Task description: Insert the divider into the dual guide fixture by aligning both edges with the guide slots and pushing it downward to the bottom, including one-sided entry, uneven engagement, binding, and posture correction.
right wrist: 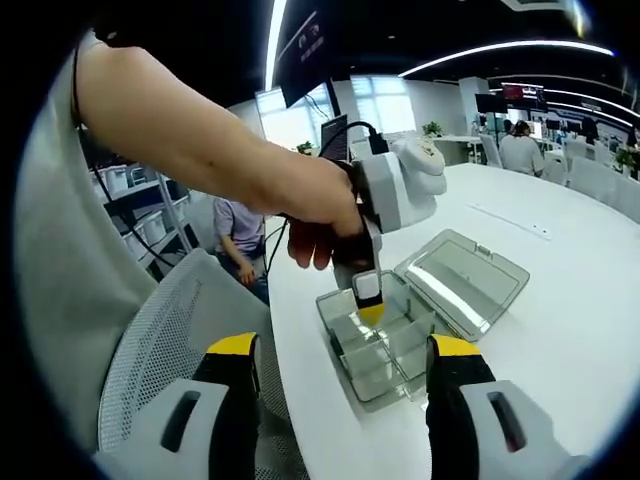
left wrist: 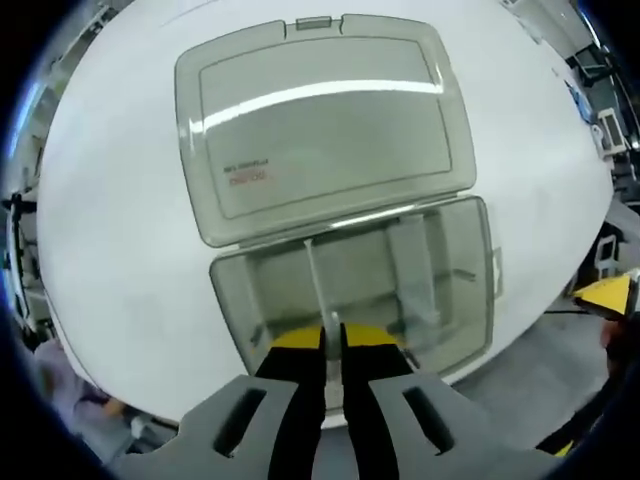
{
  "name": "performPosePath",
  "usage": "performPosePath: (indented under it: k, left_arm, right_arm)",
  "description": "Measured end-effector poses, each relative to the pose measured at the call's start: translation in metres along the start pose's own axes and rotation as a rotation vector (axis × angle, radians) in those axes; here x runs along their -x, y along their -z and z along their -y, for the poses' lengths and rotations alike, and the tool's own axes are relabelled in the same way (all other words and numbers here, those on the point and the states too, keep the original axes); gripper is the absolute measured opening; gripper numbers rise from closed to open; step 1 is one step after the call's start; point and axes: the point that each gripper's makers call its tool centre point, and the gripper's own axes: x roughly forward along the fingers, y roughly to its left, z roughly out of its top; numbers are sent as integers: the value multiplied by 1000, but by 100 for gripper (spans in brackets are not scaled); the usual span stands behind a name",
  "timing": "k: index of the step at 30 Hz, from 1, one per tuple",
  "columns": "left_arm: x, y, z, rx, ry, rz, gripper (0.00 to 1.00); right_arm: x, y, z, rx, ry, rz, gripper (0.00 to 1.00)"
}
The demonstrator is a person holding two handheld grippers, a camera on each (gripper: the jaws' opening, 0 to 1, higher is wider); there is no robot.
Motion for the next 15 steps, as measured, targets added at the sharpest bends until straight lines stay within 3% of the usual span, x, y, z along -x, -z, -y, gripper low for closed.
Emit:
performPosePath:
  k: [15]
  left_arm:
    - [-4,-1,-2,-3,32,24,3]
  right_arm:
    - [0,0,0,-3,3,1,64]
